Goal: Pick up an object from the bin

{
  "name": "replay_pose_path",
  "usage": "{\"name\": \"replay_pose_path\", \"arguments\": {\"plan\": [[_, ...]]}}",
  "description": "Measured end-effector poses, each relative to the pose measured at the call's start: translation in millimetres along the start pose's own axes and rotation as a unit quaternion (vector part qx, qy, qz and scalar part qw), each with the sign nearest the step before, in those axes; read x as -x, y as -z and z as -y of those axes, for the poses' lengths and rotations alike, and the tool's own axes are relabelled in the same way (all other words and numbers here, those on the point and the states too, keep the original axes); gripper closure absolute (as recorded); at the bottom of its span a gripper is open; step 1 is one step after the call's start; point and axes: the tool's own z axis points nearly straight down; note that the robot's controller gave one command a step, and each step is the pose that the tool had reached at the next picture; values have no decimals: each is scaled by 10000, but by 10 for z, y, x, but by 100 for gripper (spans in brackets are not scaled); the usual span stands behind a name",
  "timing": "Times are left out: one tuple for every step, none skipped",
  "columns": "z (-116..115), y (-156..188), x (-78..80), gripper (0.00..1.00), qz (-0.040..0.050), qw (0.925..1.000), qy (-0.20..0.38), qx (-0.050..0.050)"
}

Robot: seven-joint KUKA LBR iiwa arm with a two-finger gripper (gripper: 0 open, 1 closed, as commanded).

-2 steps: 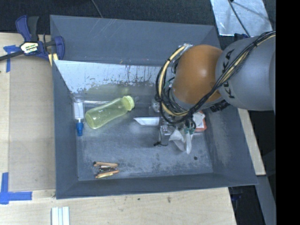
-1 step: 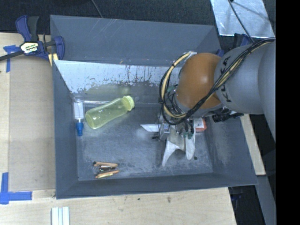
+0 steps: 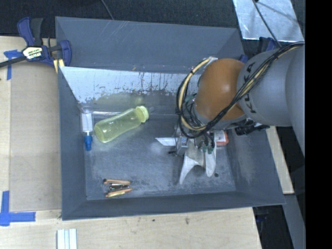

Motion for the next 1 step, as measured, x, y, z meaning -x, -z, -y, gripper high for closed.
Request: {"name": "replay_pose_path", "arguments": {"plan": [[45, 1495, -382, 100, 16, 10000, -7, 1]]}}
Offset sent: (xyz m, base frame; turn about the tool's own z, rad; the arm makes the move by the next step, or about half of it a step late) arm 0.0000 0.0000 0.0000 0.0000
